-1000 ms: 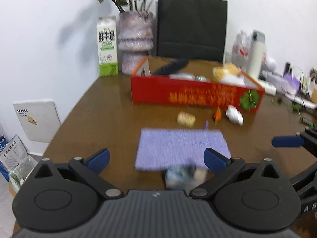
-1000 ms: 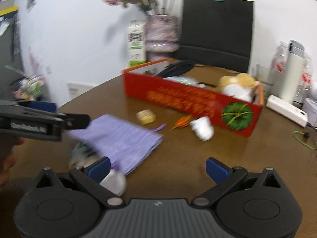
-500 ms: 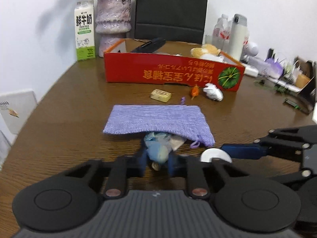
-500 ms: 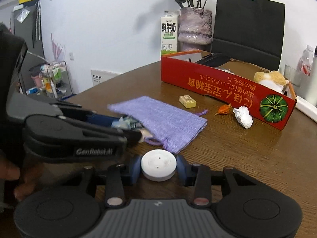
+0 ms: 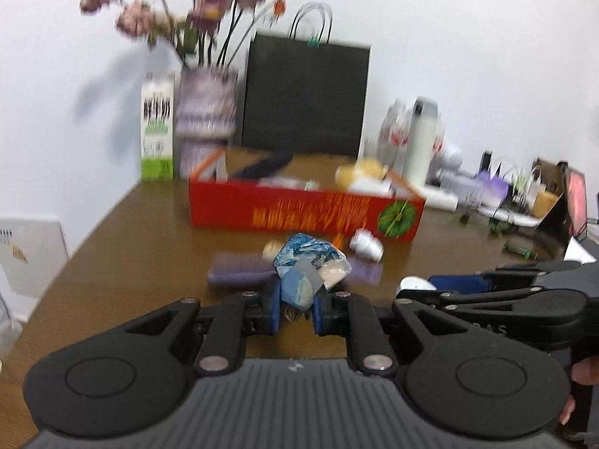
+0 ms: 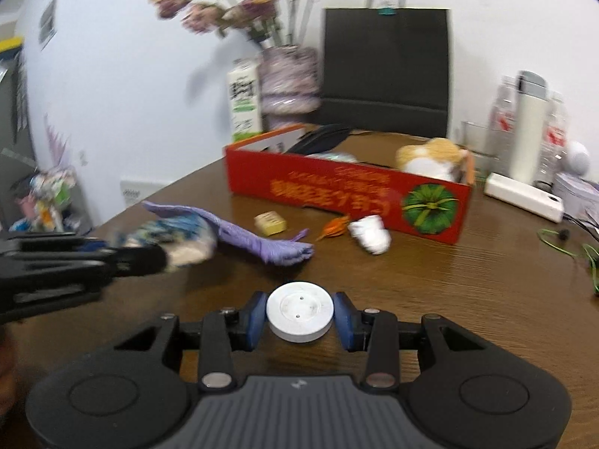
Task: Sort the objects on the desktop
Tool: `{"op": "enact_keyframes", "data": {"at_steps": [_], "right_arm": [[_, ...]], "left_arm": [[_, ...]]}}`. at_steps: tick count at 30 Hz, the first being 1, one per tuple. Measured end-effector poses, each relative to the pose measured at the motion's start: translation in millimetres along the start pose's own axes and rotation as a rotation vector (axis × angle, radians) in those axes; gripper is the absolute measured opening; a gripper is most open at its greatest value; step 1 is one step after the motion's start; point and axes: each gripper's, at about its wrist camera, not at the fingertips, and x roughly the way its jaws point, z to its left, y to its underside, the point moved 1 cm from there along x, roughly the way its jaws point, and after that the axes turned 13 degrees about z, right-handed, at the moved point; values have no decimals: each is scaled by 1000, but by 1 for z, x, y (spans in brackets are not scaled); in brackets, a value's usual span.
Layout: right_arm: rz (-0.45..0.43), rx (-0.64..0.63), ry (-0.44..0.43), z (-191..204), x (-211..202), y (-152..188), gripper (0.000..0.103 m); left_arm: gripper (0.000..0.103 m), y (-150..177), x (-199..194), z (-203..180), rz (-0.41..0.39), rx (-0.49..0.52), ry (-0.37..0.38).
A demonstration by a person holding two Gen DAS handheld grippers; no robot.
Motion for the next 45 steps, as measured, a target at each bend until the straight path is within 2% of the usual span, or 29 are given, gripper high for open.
{"op": "enact_keyframes", "data": {"at_steps": [7,10,15,21,22,23,24,25,26,27,28,30,31,32,36,45], "right_arm": [[-105,19,-5,-21,-25,-35,38],[-150,17,-4,-27,-29,-61,38],[-268,61,19,-35,-27,-115,38],[-365,40,63,-41,-16,-154,38],[-370,44,63,-43,-12,-160,38],[-368,53,55,-46,-6,-166,38],[-359,68,49,-49,2,-172,39],[-341,90,48,-54,14,-179,45],[-304,114,78,-60,31,-185,51],[-225,133,114,-68,54,-190,79],[-113,161,132,-78,79,-194,96],[-34,224,98,-96,104,-190,88],[-12,251,77,-103,110,-190,88],[-5,274,66,-108,112,-189,88],[-17,279,61,-110,110,-189,93],[-41,261,72,-105,93,-181,94]], "left_arm": [[18,-55,4,-11,-67,27,-36],[18,-85,21,-10,-83,-35,-37],[18,-134,47,-7,-165,-160,-17],[19,-162,76,2,-201,-172,-12],[24,-167,84,5,-208,-171,-6],[49,-171,96,8,-210,-160,8],[60,-174,110,9,-189,-149,12],[80,-177,135,14,-121,-166,-62],[84,-178,158,18,-24,-184,-140],[83,-176,175,24,43,-196,-175],[83,-171,185,30,67,-208,-160],[88,-168,190,38,78,-246,-117],[99,-169,188,39,73,-256,-117],[103,-169,184,39,53,-254,-123],[103,-169,178,30,32,-217,-152],[103,-166,168,27,28,-215,-171]]}}
